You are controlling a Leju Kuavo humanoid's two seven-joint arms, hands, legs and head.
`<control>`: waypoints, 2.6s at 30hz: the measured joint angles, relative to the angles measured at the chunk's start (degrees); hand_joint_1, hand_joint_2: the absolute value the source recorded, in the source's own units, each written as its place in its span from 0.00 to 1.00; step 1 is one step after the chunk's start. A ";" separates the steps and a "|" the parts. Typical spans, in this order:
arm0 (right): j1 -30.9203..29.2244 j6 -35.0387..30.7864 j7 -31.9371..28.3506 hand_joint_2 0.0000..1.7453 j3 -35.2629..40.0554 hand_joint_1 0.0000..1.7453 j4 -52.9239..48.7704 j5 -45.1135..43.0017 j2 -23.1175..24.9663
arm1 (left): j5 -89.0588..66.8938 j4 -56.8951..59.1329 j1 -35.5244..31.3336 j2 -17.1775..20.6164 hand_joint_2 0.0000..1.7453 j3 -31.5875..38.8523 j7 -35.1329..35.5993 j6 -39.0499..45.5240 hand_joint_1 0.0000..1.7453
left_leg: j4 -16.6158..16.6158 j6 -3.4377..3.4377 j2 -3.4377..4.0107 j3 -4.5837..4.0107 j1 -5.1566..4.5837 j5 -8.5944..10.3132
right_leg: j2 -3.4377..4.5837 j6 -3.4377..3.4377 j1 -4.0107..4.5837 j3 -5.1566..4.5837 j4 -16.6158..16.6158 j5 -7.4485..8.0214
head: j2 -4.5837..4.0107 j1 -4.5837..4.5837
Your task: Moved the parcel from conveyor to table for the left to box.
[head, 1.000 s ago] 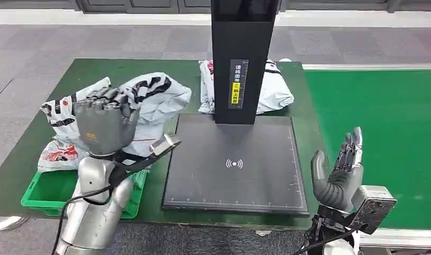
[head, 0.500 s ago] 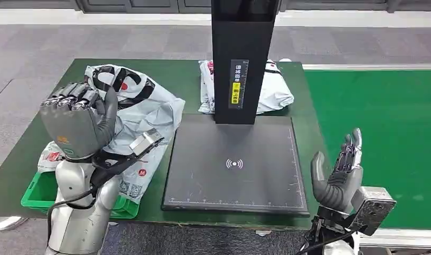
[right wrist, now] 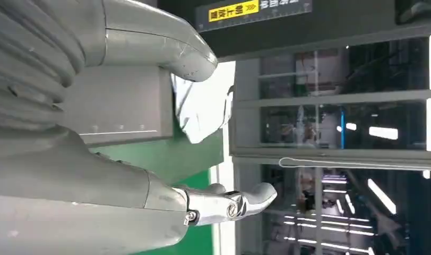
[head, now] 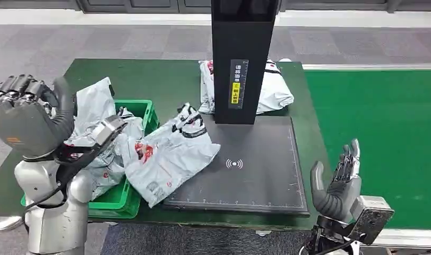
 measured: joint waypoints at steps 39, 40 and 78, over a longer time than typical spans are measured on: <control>2.44 4.85 3.15 1.00 -3.02 0.00 0.17 3.06 -0.92 | 29.78 27.10 -1.69 2.43 1.00 -9.82 -10.70 -25.48 0.00 | 0.01 -0.04 0.13 -0.08 0.03 -0.03 | 0.13 0.00 -0.07 -0.16 -0.02 0.11 | 0.00 0.00; 2.60 4.85 3.19 1.00 -3.02 0.00 0.17 3.23 -0.92 | 29.61 26.45 -1.68 2.43 1.00 -9.82 -9.92 -23.87 0.00 | 0.01 -0.05 0.13 -0.08 0.03 -0.02 | 0.13 0.00 -0.06 -0.15 -0.02 0.11 | -0.02 0.00; 1.46 8.26 4.31 1.00 -4.81 0.00 1.07 5.05 -0.94 | 18.40 42.24 -7.17 6.10 1.00 -30.26 -12.56 -48.83 1.00 | 0.02 -0.02 0.11 -0.06 -0.03 -0.02 | 0.11 0.02 -0.06 -0.14 -0.02 0.12 | -0.02 0.02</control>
